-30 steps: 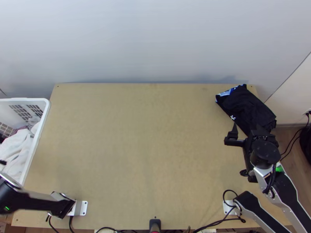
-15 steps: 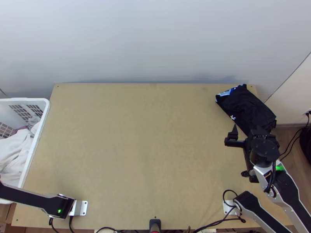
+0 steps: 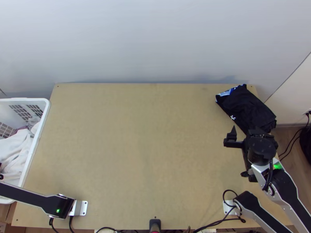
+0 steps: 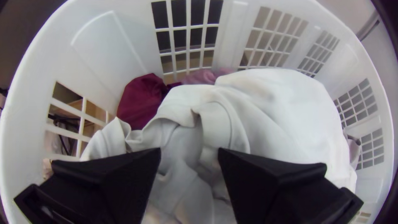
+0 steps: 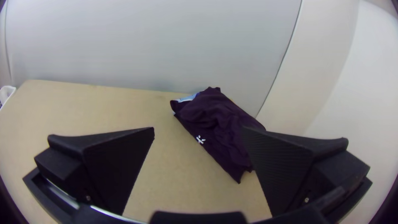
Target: Fold the t-shirt
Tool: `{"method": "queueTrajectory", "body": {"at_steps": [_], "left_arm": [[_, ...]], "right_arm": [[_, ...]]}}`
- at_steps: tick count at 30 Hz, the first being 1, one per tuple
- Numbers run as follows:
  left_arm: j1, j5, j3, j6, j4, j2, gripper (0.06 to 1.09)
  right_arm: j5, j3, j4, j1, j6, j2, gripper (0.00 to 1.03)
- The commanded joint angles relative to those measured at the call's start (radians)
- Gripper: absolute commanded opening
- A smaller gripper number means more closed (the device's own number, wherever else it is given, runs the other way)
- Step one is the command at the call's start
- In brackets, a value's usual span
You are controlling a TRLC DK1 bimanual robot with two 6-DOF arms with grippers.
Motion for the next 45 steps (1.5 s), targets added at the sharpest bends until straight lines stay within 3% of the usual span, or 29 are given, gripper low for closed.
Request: {"method": "queueTrajectory", "body": {"at_steps": [1, 3, 16, 25, 26, 27, 29, 38, 45], "left_arm": [[-0.024, 0.007, 0.031, 0.006, -0.006, 0.023, 0.27], [-0.040, 0.013, 0.031, 0.008, -0.018, 0.009, 0.10], [-0.104, 0.183, -0.021, -0.024, -0.130, -0.402, 0.10], [-0.050, 0.156, 0.033, -0.015, -0.081, -0.225, 0.10], [-0.040, 0.152, 0.045, -0.013, -0.076, -0.193, 0.11], [-0.027, 0.149, 0.064, -0.012, -0.078, -0.161, 0.22], [-0.012, 0.126, 0.090, -0.001, -0.079, -0.110, 0.55], [0.037, 0.100, 0.209, 0.051, -0.115, 0.106, 0.64], [0.020, 0.100, 0.272, 0.056, -0.202, 0.164, 0.64]], "right_arm": [[0.000, -0.001, -0.015, -0.005, 0.000, 0.006, 0.98], [0.000, -0.001, -0.015, -0.003, 0.000, 0.009, 0.98], [0.000, -0.003, -0.006, -0.017, 0.006, 0.022, 0.98], [0.000, -0.007, -0.041, -0.019, 0.017, 0.006, 0.98], [0.000, -0.007, -0.046, -0.019, 0.017, 0.004, 0.98], [0.000, -0.009, -0.049, -0.019, 0.017, 0.001, 0.98], [0.000, -0.011, -0.053, -0.017, 0.018, 0.001, 0.98], [0.000, -0.006, -0.057, -0.019, 0.020, 0.021, 0.98], [0.000, -0.001, -0.063, -0.017, 0.020, 0.042, 0.98]]}}
